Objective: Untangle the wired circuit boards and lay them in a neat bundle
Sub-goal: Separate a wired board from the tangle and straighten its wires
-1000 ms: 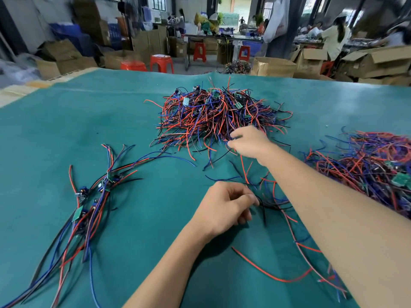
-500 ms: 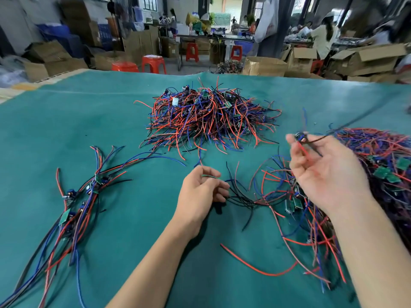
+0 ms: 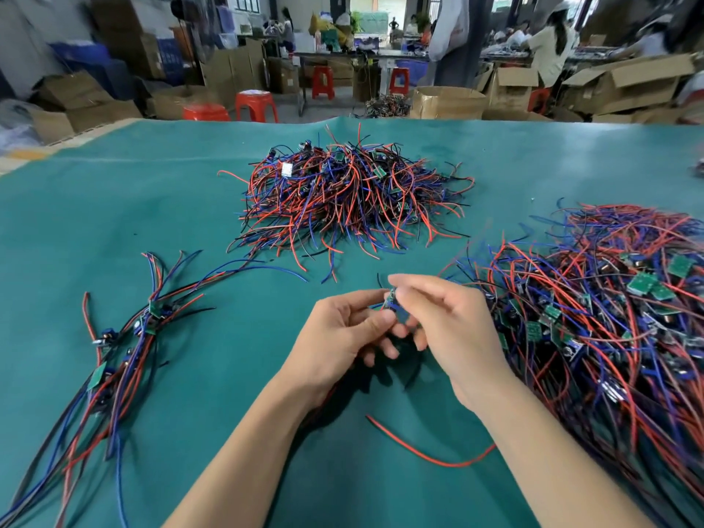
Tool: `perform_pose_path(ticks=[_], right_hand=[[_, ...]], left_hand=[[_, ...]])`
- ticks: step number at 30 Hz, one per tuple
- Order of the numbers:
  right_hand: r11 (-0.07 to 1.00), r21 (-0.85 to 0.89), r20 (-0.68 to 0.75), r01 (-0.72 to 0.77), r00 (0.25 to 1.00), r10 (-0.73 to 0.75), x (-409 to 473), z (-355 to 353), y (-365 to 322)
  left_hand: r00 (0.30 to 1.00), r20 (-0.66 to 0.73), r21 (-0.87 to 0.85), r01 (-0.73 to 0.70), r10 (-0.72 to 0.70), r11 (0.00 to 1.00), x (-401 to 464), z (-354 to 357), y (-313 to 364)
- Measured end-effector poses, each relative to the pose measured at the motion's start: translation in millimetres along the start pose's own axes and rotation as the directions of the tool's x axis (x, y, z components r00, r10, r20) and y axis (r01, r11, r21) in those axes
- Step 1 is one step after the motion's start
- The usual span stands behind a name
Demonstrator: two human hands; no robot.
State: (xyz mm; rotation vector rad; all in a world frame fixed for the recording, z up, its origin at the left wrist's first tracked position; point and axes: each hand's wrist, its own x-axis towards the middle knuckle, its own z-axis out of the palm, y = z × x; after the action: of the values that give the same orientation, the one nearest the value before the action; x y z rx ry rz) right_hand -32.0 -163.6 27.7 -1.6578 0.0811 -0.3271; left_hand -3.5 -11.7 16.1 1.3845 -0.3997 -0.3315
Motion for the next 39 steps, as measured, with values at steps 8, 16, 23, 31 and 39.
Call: perform_pose_path(ticks=[8, 16, 23, 31, 39], right_hand=[[0.996, -0.059, -0.048, 0.074, 0.996, -0.077, 2.6, -6.3, 2.1], [0.957, -0.259, -0.174, 0.133, 0.968, -0.181, 10.9, -24.8, -1.9], [0.952, -0.283, -0.506, 0.113, 0.826, -0.249, 24.9, -62.8, 2.6], [0.94, -0.288, -0.749, 0.183, 0.569, -0.34, 23.8, -91.3, -11.3], [0.889, -0.425, -0.185, 0.171, 0.945, -0.27, -1.3, -7.3, -11.3]], left_hand=[[0.997, 0.04, 0.122, 0.066, -0.071, 0.99, -1.1, 0.4, 0.5], [0.984, 0.138, 0.156, 0.088, -0.11, 0.984, -0.4, -2.3, -0.2], [0.971, 0.215, 0.205, 0.064, -0.108, 0.977, -0.2, -1.2, -1.0], [0.992, 0.088, 0.07, 0.084, -0.09, 0.994, -0.2, -2.7, -0.2], [0.999, 0.023, -0.052, 0.028, -0.027, 0.998, 2.2, -1.8, -1.5]])
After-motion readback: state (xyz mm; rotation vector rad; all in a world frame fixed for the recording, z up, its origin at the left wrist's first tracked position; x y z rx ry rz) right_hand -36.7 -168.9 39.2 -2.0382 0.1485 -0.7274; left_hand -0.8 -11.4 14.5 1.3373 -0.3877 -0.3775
